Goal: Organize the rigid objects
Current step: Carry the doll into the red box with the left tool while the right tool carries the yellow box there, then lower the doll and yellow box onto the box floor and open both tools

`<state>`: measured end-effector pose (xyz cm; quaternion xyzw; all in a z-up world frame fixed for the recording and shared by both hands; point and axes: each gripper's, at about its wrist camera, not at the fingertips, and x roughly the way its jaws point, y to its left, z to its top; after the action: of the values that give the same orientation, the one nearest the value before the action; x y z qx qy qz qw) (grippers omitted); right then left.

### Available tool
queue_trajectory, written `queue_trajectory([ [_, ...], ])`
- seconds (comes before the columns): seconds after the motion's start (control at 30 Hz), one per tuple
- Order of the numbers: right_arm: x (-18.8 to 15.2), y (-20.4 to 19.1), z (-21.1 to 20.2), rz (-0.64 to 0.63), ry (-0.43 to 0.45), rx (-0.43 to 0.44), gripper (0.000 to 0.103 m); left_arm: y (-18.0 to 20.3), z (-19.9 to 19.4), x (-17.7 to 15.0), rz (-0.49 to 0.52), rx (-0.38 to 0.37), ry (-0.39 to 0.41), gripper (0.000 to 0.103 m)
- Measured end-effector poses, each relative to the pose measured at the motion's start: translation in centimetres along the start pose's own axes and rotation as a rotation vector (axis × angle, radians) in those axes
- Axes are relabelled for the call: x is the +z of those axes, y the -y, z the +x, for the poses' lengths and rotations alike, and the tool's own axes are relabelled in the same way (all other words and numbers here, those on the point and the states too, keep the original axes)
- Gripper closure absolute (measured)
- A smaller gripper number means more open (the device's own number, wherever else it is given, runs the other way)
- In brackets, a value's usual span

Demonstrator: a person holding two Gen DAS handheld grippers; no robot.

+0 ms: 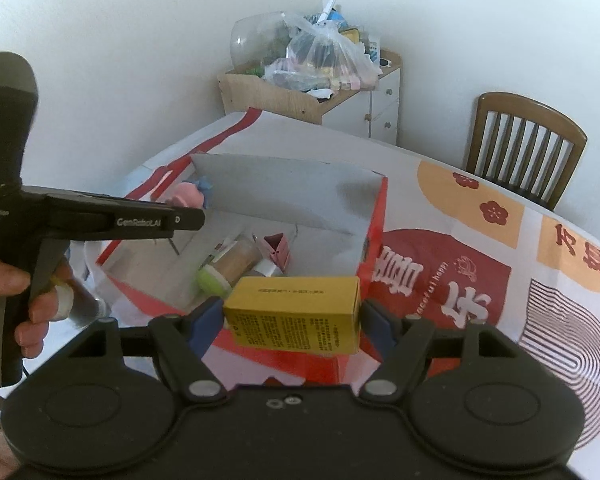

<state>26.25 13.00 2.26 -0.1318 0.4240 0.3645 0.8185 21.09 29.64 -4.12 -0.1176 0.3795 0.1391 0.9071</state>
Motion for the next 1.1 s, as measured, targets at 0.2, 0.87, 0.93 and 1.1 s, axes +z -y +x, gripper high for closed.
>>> queue_trajectory([
  [0.2,1.2,-1.2,3.6,-0.037,-0.038,-0.024,0.029,-0.9,3.2,1.2,0.002,0.026,-0.032,0.075],
  [0.87,2.3,-3.1,13.3,-0.237,-0.2,-0.05,0.029,-1.2,12.0,3.1,0.062,0.071,-0.174,0.074],
  [0.93,2.2,-3.0,13.7,-0.24,-0.215,-0.049,0.029,-1.1,12.5,3.2,0.073,0.071,-0.187,0.074],
  [1.1,2.1,-3.5,14.3,-0.275,-0.224,-0.05,0.029,-1.0,13.5,3.4,0.093,0.074,-0.213,0.074],
])
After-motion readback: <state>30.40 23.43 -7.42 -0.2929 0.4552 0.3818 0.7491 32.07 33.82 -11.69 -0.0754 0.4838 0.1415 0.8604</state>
